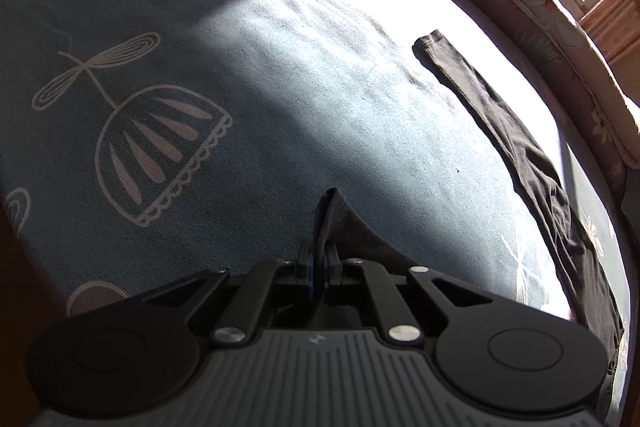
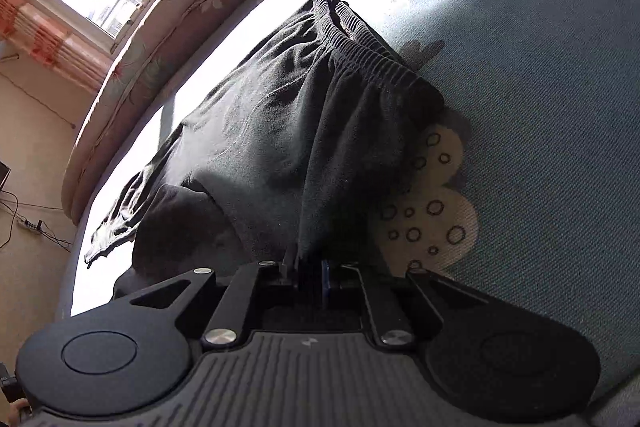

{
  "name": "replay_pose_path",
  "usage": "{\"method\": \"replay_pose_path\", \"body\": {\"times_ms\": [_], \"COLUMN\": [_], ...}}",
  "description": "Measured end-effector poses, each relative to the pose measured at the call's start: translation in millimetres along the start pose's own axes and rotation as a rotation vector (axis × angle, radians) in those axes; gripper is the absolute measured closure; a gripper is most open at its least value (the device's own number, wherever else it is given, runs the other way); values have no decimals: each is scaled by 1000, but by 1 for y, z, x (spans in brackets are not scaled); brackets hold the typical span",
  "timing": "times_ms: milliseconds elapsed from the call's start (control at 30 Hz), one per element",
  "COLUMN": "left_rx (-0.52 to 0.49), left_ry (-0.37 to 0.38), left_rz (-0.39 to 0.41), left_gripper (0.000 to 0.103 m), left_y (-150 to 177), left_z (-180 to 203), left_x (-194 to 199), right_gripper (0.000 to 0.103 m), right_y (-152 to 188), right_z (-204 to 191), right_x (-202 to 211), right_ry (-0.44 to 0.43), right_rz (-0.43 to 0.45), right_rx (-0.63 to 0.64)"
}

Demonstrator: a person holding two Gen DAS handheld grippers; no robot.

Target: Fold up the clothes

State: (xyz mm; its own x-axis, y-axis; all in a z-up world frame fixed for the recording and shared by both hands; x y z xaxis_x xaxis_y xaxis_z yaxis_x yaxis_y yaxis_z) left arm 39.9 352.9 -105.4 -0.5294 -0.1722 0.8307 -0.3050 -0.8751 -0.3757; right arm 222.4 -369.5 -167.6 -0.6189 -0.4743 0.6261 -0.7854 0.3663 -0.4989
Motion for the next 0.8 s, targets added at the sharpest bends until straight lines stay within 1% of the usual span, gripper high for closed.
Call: {"method": "replay_pose_path", "body": {"times_ms": [33, 67, 133, 200, 300, 367, 400, 433, 500, 567, 633, 733, 800], "left_rx": [-4, -8, -20, -46, -109, -182, -226, -275, -385, -499, -602, -730, -802], "left_ry": [-4, -9, -21, -22, 17, 51, 74, 100, 152, 214, 284, 375, 415], "left_rz": [5, 10, 24, 36, 38, 24, 10, -8, -50, -104, -162, -233, -268], "left_gripper": [98, 98, 97, 98, 98, 97, 92, 88, 87, 87, 83, 78, 78], "left_y": [-1, -2, -5, -7, -6, 2, 9, 18, 42, 73, 108, 166, 202], "left_z": [1, 1, 3, 10, 36, 65, 82, 100, 140, 182, 220, 264, 285], "left_x": [3, 6, 14, 24, 35, 39, 39, 38, 34, 26, 19, 9, 2], "right_gripper": [78, 67, 55, 54, 53, 53, 53, 53, 52, 51, 51, 52, 52], "right_y": [0, -2, -8, -17, -31, -38, -41, -44, -48, -48, -48, -44, -39], "right_z": [4, 6, 15, 27, 49, 60, 63, 63, 63, 62, 62, 61, 59], "right_x": [4, 9, 20, 27, 22, 15, 12, 8, 3, 0, -1, 3, 10], "right_ry": [-4, 2, 28, 47, 78, 38, 24, 22, 19, 13, 10, 19, 47], "right_rz": [10, 28, 80, 117, 155, 169, 178, 184, 201, 214, 227, 227, 230], "right_rx": [-12, -17, -26, -59, -114, -161, -178, -174, -177, -191, -207, -242, -258]}}
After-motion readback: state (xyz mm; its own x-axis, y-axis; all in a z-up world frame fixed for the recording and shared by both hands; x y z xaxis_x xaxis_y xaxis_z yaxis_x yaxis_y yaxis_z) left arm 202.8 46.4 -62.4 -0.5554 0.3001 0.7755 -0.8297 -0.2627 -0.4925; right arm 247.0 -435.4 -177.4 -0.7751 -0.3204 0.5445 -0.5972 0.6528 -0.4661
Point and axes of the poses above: each gripper's, at about its wrist camera, not at the fingertips, and x roughly against the way its jaws point, z to its right, y to its underside, the point moved 3 cm from there along -x, roughly the way its jaws point, and after that the axes turned 6 degrees about x, right-handed, at the moved point
